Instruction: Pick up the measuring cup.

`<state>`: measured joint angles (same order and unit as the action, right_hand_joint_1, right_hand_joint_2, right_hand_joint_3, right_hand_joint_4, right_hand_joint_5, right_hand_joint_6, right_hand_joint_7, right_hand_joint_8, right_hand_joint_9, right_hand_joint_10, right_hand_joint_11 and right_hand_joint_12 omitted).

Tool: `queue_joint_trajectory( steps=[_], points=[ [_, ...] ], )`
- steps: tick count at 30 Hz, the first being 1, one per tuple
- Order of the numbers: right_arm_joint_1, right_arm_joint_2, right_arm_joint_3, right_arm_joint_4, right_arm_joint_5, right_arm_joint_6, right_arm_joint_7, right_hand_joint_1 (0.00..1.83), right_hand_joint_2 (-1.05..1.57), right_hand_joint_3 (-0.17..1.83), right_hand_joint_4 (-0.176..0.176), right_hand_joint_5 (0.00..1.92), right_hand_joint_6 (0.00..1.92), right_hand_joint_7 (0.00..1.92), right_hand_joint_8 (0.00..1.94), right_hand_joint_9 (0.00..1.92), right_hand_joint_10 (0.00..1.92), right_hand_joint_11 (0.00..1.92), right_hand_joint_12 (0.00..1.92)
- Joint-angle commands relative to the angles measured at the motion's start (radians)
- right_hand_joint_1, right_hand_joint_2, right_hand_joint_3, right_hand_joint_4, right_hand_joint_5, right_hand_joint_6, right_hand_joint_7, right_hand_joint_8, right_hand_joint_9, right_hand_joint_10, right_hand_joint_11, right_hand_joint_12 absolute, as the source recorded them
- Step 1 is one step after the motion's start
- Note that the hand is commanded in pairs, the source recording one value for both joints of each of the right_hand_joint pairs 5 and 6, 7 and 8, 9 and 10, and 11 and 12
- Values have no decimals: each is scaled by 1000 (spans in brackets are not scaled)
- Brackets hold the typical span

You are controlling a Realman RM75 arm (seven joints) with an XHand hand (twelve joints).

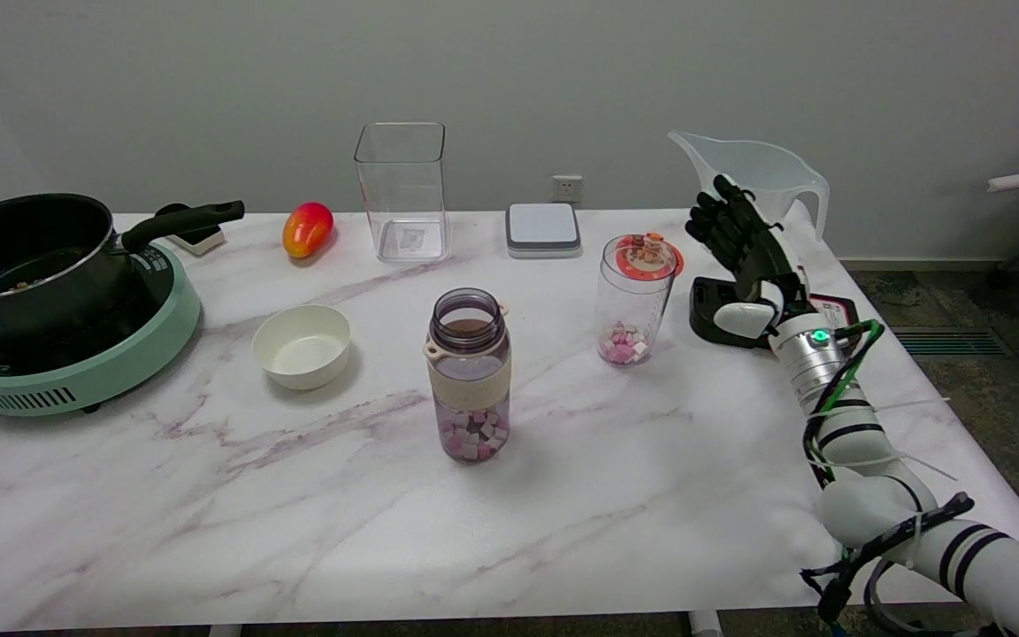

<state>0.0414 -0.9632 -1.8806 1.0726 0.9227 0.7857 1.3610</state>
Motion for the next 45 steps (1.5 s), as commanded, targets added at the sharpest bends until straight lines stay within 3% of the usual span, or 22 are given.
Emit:
queue_joint_trajectory(
  steps=[1, 15, 33, 39, 45],
  points=[
    [152, -95, -106, -171, -94, -18, 62, 1216, -897, 1009, 0, 143, 143, 284, 284, 294, 294, 317, 317],
    [195, -133, -123, -229, -115, -39, 62, 1229, -881, 1103, 0, 186, 186, 316, 316, 322, 322, 344, 344],
    [217, -156, -128, -263, -124, -50, 60, 1308, -675, 1024, 0, 293, 293, 384, 384, 356, 356, 378, 378],
    [217, -156, -127, -264, -124, -49, 53, 1372, -407, 868, 0, 309, 309, 491, 491, 375, 375, 437, 437],
    [216, -156, -121, -265, -124, -43, 53, 1435, 79, 714, 0, 473, 473, 726, 726, 693, 693, 549, 549]
  ],
)
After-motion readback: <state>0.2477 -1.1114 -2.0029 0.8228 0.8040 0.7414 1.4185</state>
